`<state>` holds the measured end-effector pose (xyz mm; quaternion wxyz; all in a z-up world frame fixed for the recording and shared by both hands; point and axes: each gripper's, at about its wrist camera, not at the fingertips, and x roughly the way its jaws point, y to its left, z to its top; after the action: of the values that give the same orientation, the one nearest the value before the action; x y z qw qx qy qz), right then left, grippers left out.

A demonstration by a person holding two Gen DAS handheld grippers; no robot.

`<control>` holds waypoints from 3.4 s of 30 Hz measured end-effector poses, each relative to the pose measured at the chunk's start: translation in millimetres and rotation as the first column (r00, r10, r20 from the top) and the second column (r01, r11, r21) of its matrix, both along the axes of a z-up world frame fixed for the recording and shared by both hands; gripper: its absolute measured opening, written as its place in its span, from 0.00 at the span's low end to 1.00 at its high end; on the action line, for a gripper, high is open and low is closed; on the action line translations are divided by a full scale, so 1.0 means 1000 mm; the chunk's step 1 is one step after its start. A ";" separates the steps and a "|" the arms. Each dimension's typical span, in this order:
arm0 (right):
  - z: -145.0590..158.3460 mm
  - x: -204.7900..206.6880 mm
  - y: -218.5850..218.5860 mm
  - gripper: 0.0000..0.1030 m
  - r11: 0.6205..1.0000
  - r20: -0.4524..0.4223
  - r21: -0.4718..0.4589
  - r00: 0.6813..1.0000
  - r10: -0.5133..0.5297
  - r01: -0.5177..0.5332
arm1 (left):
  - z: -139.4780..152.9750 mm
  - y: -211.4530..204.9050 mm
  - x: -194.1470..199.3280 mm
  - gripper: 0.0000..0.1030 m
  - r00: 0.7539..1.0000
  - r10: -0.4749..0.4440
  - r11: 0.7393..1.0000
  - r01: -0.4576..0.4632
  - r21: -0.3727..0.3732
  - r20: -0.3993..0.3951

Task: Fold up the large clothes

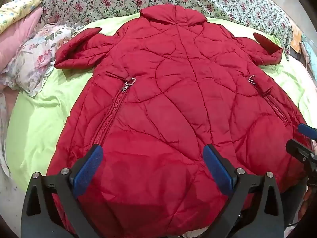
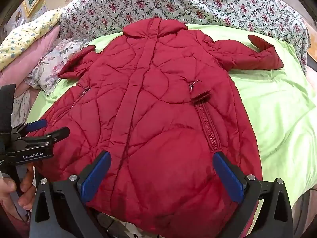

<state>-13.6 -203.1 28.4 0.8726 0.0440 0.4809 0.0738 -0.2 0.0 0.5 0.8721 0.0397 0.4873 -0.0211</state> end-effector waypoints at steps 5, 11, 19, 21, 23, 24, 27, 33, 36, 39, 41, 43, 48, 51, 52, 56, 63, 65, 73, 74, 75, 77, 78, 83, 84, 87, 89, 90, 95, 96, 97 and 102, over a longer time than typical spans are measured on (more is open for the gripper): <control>0.003 0.000 0.000 1.00 1.000 0.008 0.002 1.000 0.000 0.000 | 0.002 0.000 -0.001 0.99 1.000 0.000 1.000 0.000 0.007 0.009; 0.010 -0.002 -0.004 1.00 1.000 0.015 0.025 1.000 0.003 -0.003 | 0.004 -0.001 0.002 0.99 1.000 -0.002 1.000 0.001 0.024 0.028; 0.006 -0.001 -0.001 1.00 1.000 0.005 0.001 1.000 0.007 -0.007 | 0.003 -0.001 0.002 0.99 1.000 -0.003 1.000 0.003 -0.001 -0.004; 0.006 -0.001 0.000 1.00 1.000 0.001 0.006 1.000 0.009 -0.009 | 0.002 -0.001 0.003 0.99 1.000 -0.003 1.000 0.003 -0.006 -0.008; 0.006 -0.001 -0.001 1.00 1.000 0.004 0.006 1.000 0.010 -0.010 | 0.003 -0.002 0.003 0.99 1.000 -0.002 1.000 0.002 -0.001 0.005; 0.006 -0.001 -0.001 1.00 1.000 0.006 0.004 1.000 0.010 -0.010 | 0.004 -0.002 0.003 0.99 1.000 -0.001 1.000 0.001 -0.002 0.004; 0.007 0.000 0.000 1.00 1.000 0.004 -0.010 1.000 0.011 -0.011 | 0.004 -0.002 0.004 0.99 1.000 -0.002 1.000 0.002 -0.005 0.004; 0.009 0.001 0.001 1.00 0.999 -0.004 -0.038 1.000 0.013 -0.013 | 0.005 -0.002 0.005 0.99 1.000 -0.007 0.999 0.007 -0.047 -0.016; 0.009 0.002 0.001 1.00 0.999 -0.004 -0.053 1.000 0.012 -0.012 | 0.005 -0.002 0.006 0.99 1.000 -0.008 1.000 0.008 -0.020 -0.014; 0.008 0.002 0.001 1.00 0.999 -0.002 -0.041 1.000 0.012 -0.012 | 0.005 -0.002 0.005 0.99 1.000 -0.008 1.000 0.008 -0.019 -0.013; 0.008 0.001 0.001 1.00 0.999 -0.003 -0.029 1.000 0.014 -0.014 | 0.005 -0.002 0.006 0.99 1.000 -0.009 1.000 0.009 -0.006 -0.014; 0.008 0.002 0.001 1.00 0.999 -0.001 -0.028 1.000 0.014 -0.014 | 0.004 -0.003 0.006 0.99 1.000 -0.011 1.000 0.011 0.028 -0.002; 0.008 0.002 0.001 1.00 1.000 0.004 -0.025 1.000 0.013 -0.013 | 0.004 -0.005 0.007 0.99 0.999 -0.015 0.999 0.014 0.040 0.031; 0.009 0.003 0.000 1.00 1.000 0.004 -0.025 1.000 0.012 -0.012 | 0.005 -0.005 0.007 0.99 0.999 -0.017 0.999 0.016 0.035 0.034; 0.009 0.003 0.000 1.00 1.000 0.002 -0.027 1.000 0.012 -0.012 | 0.005 -0.005 0.008 0.99 0.999 -0.018 0.999 0.016 0.035 0.036; 0.010 0.004 -0.001 1.00 0.999 0.001 -0.030 1.000 0.012 -0.012 | 0.004 -0.005 0.009 0.99 0.999 -0.019 0.999 0.018 0.038 0.035; 0.014 0.005 -0.001 1.00 0.999 0.041 -0.041 0.999 0.016 -0.014 | 0.002 -0.004 0.013 0.99 1.000 -0.025 0.999 0.025 0.044 -0.002; 0.014 0.006 -0.002 1.00 0.999 0.040 -0.037 0.999 0.017 -0.015 | 0.001 -0.004 0.014 0.99 1.000 -0.027 0.999 0.027 0.027 -0.007; 0.024 0.015 -0.018 1.00 0.999 0.075 -0.033 0.997 -0.008 0.011 | 0.002 -0.002 0.023 0.99 0.999 -0.044 0.999 0.044 -0.004 0.011; 0.026 0.017 -0.022 1.00 0.999 0.079 -0.033 0.997 -0.015 0.018 | 0.002 -0.001 0.026 0.99 0.999 -0.043 0.999 0.043 -0.016 0.004; 0.027 0.021 -0.026 1.00 0.999 0.079 -0.037 0.997 -0.024 0.026 | 0.001 0.000 0.029 0.99 0.999 -0.039 0.999 0.039 -0.026 0.004; 0.030 0.028 -0.037 1.00 0.998 0.080 -0.042 0.996 -0.045 0.049 | 0.001 0.004 0.036 0.99 1.000 -0.027 0.999 0.028 -0.044 0.013; 0.032 0.033 -0.044 1.00 0.997 0.087 -0.046 0.994 -0.059 0.063 | 0.001 0.006 0.039 0.99 1.000 -0.019 0.998 0.020 -0.053 0.021; 0.038 0.056 -0.081 1.00 0.988 0.109 -0.068 0.985 -0.131 0.139 | 0.001 0.020 0.059 0.98 1.000 0.024 0.995 -0.024 -0.101 -0.001; 0.039 0.060 -0.088 1.00 0.986 0.112 -0.071 0.983 -0.145 0.154 | 0.001 0.023 0.063 0.98 0.999 0.035 0.993 -0.035 -0.113 -0.003; 0.039 0.076 -0.114 1.00 0.976 0.121 -0.075 0.973 -0.196 0.206 | 0.002 0.033 0.075 0.98 0.997 0.072 0.986 -0.071 -0.148 -0.001; 0.036 0.089 -0.132 1.00 0.968 0.121 -0.073 0.966 -0.229 0.239 | 0.003 0.036 0.085 0.98 0.996 0.088 0.983 -0.087 -0.163 0.001; 0.036 0.096 -0.143 1.00 0.964 0.129 -0.080 0.961 -0.244 0.255 | 0.004 0.038 0.091 0.98 0.995 0.095 0.982 -0.094 -0.163 0.001; 0.025 0.131 -0.191 0.98 0.932 0.140 -0.088 0.931 -0.337 0.351 | 0.005 0.041 0.114 0.98 0.995 0.103 0.983 -0.102 -0.155 -0.004; 0.023 0.140 -0.201 0.98 0.925 0.141 -0.091 0.924 -0.355 0.369 | 0.006 0.041 0.117 0.98 0.995 0.100 0.983 -0.100 -0.153 -0.003; 0.021 0.149 -0.209 0.98 0.919 0.142 -0.086 0.918 -0.370 0.384 | 0.006 0.041 0.121 0.98 0.995 0.097 0.984 -0.096 -0.150 -0.002; 0.017 0.197 -0.245 0.96 0.884 0.192 -0.152 0.890 -0.414 0.443 | 0.003 0.035 0.141 0.98 0.998 0.055 0.989 -0.058 -0.138 -0.026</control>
<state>183.3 -448.5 45.0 0.9017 0.0596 0.3953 -0.1645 140.7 35.4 3.9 0.8676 -0.0349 0.4951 -0.0308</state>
